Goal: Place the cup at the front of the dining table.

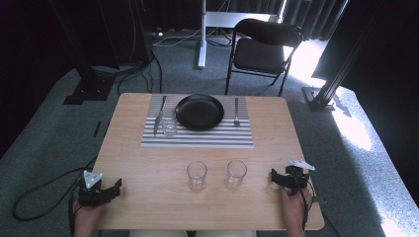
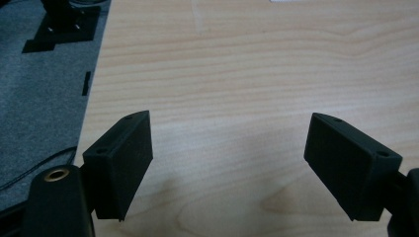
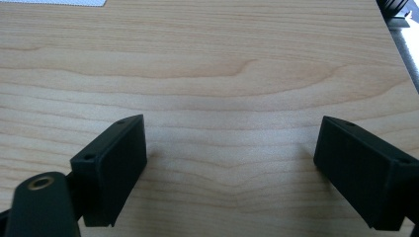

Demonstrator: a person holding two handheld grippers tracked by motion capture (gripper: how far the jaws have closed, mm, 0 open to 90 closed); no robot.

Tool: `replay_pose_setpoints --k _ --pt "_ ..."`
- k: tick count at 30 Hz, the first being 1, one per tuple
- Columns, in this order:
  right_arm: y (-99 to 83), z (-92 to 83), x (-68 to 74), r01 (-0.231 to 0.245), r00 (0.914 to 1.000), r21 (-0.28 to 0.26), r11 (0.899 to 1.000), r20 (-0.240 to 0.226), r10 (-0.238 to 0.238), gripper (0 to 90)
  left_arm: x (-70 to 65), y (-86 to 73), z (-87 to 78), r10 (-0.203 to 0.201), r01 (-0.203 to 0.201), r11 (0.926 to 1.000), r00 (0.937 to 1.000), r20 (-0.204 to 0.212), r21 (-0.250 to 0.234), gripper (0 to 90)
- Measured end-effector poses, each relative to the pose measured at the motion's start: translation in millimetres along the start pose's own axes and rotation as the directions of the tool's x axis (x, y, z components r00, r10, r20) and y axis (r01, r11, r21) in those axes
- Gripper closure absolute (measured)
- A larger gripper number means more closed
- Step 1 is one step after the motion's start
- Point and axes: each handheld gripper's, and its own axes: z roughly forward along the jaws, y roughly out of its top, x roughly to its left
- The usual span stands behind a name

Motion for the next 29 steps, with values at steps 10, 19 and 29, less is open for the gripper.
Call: replay_pose_setpoints --k 10,19,29 --pt "0.0 0.0 0.1 0.0 1.0 0.0 1.0 0.0 0.0 12.3 -3.1 -12.1 -1.7 -0.009 0.01 0.9972 0.9998 -0.021 0.074 19.3" --pt "0.0 0.0 0.1 -0.001 1.0 0.0 1.0 0.0 0.001 12.3 -3.5 -14.1 -2.4 -0.036 0.038 0.9968 0.999 -0.026 0.07 19.3" --pt "0.1 0.0 0.0 -0.001 1.0 0.0 1.0 0.0 0.001 12.3 -6.6 -13.1 -1.8 -0.049 0.052 0.996 0.9979 -0.041 0.072 19.2"
